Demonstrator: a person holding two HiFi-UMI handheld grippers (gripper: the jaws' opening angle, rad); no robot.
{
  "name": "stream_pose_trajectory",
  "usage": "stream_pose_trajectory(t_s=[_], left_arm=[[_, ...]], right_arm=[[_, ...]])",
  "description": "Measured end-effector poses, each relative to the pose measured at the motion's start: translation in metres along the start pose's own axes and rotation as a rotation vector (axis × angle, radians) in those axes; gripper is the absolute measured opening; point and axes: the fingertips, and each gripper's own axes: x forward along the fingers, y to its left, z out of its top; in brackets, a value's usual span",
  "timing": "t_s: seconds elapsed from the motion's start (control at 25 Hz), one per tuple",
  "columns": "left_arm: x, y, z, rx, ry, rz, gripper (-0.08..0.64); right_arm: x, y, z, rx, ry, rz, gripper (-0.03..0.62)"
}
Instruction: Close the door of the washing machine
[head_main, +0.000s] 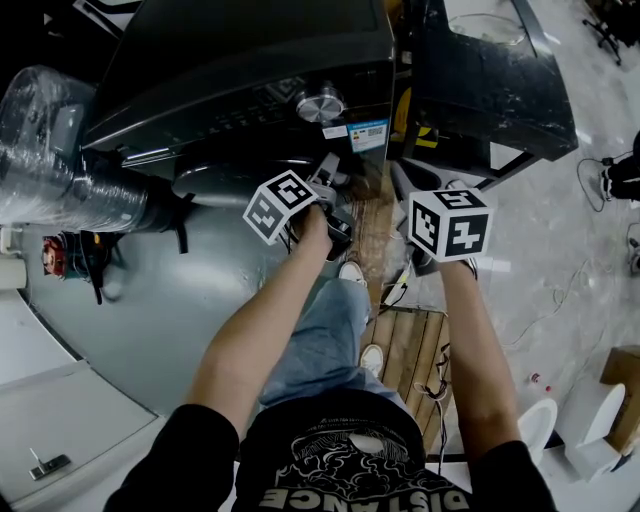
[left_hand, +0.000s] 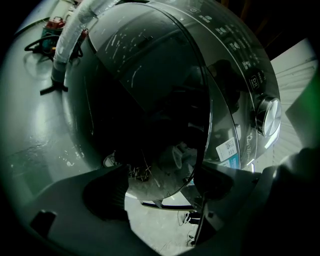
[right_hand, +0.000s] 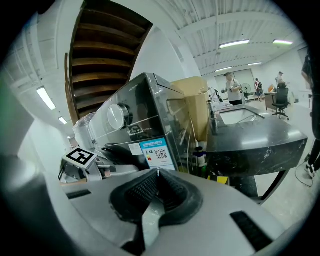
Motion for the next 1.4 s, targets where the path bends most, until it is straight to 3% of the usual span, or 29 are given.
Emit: stream_pose_trajectory(t_s=[0.64, 0.88, 1.4], left_arm=[[0.006, -0.003, 0.003, -0.032, 0.025, -0.020, 0.412], [-0.003, -0.007, -0.003, -0.092, 0.055, -0.021, 0.410], [-0.064, -0.007, -0.019, 0.023, 0.055, -0.054, 0.408]], right_arm=[[-0.008, 0.000, 0.003, 0.001, -0.001, -0.010, 0.023], [-0.022, 0.008, 0.004, -0.014, -0.005, -0.012, 0.021], [-0.069, 0.045, 0.009, -0.064, -0.045, -0.003, 0.023]])
